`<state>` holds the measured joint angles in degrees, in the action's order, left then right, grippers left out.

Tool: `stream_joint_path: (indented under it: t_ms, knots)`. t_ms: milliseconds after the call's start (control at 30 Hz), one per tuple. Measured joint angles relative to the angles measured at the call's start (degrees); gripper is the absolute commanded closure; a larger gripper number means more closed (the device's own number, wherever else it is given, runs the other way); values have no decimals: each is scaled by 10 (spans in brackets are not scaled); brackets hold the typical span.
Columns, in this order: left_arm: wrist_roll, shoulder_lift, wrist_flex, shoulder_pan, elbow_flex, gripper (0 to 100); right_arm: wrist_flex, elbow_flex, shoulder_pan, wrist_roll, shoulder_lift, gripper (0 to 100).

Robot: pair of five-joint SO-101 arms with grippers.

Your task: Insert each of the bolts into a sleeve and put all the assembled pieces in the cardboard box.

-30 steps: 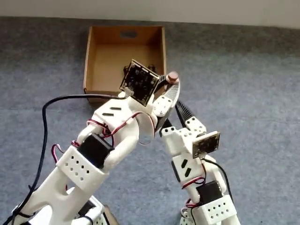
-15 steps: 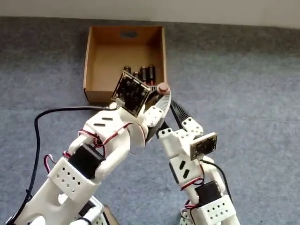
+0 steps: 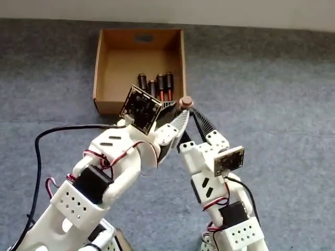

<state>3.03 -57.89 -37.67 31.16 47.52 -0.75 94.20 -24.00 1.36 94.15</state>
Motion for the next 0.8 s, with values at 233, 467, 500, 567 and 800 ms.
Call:
stream_joint_path:
  t_ms: [233, 467, 500, 567, 800]
  knots:
    - [0, 0, -94, -3, -44, 877, 1, 1, -1, 0, 0, 992]
    - [-1, -1, -205, -1, -128, 877, 1, 1, -1, 0, 0, 992]
    - [-1, -2, -222, -1, -139, 877, 1, 1, -1, 0, 0, 992]
    - [-7, -2, -261, -3, -161, 880, 1, 1, -1, 0, 0, 992]
    - [-107, -3, -349, -131, -174, 955, 4, 1, -1, 0, 0, 992]
